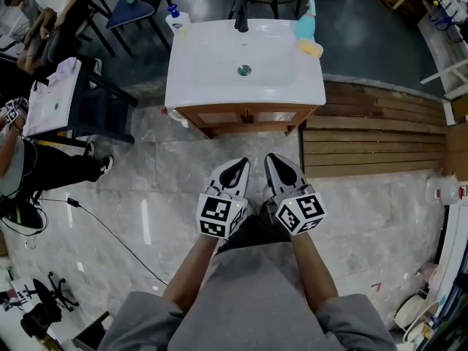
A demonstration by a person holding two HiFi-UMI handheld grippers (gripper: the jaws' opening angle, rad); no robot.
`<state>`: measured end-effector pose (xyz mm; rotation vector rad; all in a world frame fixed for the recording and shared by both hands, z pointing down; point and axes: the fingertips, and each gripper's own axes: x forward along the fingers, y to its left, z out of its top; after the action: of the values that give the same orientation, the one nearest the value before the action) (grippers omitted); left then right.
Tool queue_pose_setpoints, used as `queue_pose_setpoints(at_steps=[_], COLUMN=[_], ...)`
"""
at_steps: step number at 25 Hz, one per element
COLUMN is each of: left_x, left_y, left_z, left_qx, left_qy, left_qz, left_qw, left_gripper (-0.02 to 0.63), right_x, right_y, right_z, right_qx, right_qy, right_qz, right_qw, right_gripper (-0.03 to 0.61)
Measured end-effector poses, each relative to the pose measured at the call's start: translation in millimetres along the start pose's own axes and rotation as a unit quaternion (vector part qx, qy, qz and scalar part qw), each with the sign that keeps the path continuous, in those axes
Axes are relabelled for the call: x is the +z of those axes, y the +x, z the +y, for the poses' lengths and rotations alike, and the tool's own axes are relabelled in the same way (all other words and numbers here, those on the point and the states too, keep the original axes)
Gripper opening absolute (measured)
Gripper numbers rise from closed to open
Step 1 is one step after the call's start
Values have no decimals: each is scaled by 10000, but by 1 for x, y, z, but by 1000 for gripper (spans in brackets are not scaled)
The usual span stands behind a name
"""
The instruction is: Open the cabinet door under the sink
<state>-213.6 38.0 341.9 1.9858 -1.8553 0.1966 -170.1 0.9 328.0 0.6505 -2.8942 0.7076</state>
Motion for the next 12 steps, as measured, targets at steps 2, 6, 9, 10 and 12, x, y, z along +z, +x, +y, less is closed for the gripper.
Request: queue_pose_setpoints(at_steps=[2,6,9,10,12], left_x=[-2,-7,-9,-9,-12], left_y=[8,29,51,58,74], left_z=[4,17,26,28,33], left_qx=[20,110,183,199,232], left_qy=[-22,-16,3,4,7], left_qz=[49,182,297,336,422], left_qw=[10000,9998,9994,9992,9988], left_gripper=[8,8,8,8,8], right_x=[-2,-7,-13,-15,-19], right_y=[7,26,43,49,59], right_z=[-8,-26,-47,-54,-68], right_qx=[-15,7,13,8,-6], right_qy=[82,255,413,467,579], right_qz=[9,62,126,147,181], right_qw=[10000,9997,9991,9988,9982], right_gripper=[9,9,10,9,9])
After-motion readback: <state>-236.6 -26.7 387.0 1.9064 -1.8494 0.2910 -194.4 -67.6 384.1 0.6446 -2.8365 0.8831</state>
